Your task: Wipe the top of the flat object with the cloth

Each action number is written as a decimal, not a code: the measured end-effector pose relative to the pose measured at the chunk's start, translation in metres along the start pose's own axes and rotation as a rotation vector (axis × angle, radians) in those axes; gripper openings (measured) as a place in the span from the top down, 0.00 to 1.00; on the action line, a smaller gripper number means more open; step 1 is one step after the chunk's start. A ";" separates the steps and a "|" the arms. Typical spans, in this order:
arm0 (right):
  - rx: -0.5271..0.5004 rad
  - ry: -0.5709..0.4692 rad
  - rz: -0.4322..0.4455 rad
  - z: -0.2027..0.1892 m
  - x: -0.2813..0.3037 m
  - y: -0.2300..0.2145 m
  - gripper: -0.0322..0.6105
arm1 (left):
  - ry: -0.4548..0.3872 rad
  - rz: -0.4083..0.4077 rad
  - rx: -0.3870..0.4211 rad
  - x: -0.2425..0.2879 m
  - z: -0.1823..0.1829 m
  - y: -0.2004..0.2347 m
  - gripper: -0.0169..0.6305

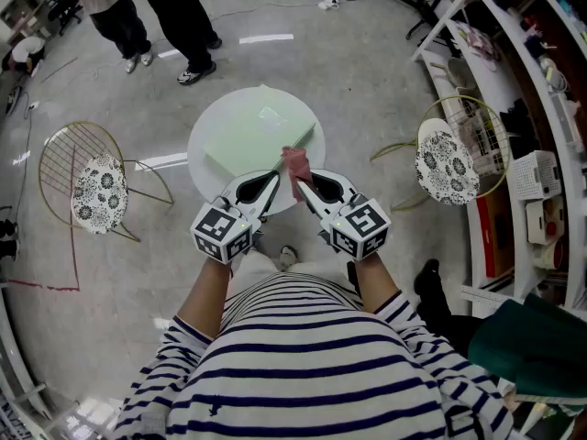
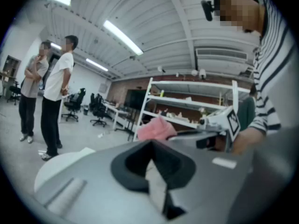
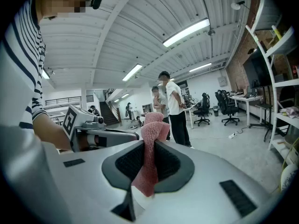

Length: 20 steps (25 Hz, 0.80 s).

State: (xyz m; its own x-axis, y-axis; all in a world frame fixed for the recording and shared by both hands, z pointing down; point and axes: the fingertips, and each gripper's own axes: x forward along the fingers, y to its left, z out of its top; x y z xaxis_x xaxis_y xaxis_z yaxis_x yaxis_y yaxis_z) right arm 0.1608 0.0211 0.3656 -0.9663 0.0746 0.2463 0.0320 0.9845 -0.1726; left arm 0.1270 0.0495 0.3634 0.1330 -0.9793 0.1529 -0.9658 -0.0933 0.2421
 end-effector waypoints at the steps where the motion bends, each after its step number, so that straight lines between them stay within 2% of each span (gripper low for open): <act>1: 0.000 -0.002 -0.002 0.001 0.000 0.000 0.88 | 0.001 -0.002 0.001 0.001 0.000 0.000 0.96; 20: 0.009 -0.004 0.013 0.002 0.002 -0.004 0.88 | 0.028 -0.006 0.024 0.007 -0.002 0.001 0.96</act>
State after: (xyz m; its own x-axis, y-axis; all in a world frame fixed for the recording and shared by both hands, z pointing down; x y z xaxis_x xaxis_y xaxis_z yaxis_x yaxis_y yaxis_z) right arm 0.1588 0.0169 0.3651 -0.9668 0.0865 0.2405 0.0421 0.9820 -0.1840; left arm 0.1275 0.0431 0.3666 0.1450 -0.9732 0.1787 -0.9699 -0.1041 0.2201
